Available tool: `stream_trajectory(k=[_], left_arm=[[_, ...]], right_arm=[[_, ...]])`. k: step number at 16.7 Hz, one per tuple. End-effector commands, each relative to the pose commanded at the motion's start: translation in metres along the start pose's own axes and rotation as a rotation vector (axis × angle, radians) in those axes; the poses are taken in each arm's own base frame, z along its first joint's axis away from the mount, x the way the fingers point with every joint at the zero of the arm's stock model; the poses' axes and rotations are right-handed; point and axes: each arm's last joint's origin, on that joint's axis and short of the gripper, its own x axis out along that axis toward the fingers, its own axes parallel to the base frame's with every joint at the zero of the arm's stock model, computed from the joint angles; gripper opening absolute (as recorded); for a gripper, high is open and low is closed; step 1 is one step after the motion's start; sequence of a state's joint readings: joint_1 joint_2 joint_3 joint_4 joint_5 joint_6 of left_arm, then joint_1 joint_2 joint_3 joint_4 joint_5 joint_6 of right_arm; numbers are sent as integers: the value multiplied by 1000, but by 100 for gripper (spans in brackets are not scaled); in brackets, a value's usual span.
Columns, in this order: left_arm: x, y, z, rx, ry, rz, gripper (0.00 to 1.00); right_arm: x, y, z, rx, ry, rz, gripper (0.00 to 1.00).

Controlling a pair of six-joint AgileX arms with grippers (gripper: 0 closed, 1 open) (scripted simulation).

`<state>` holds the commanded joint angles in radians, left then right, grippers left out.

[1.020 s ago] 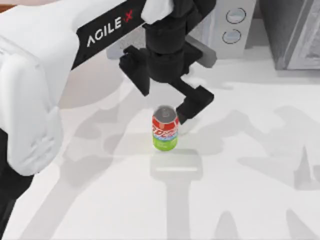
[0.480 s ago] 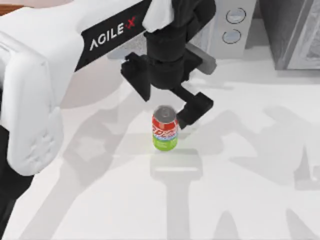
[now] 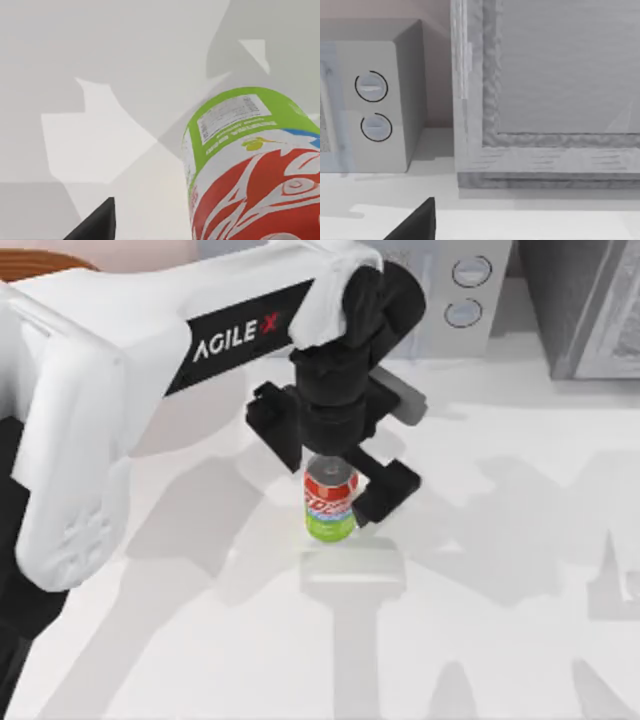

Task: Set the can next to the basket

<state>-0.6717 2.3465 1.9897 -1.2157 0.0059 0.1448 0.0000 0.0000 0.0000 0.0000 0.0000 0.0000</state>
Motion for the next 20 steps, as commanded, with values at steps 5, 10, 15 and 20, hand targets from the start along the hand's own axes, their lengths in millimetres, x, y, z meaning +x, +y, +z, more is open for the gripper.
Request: stream_trajectory(k=[5,10,15,20], left_arm=[[0,0,0,0,0,0,77],[0,0,0,0,0,0,40],[0,0,0,0,0,0,2],[0,0,0,0,0,0,0]], right_arm=[[0,0,0,0,0,0,100],[0,0,0,0,0,0,100],[0,0,0,0,0,0,100],[0,0,0,0,0,0,100]])
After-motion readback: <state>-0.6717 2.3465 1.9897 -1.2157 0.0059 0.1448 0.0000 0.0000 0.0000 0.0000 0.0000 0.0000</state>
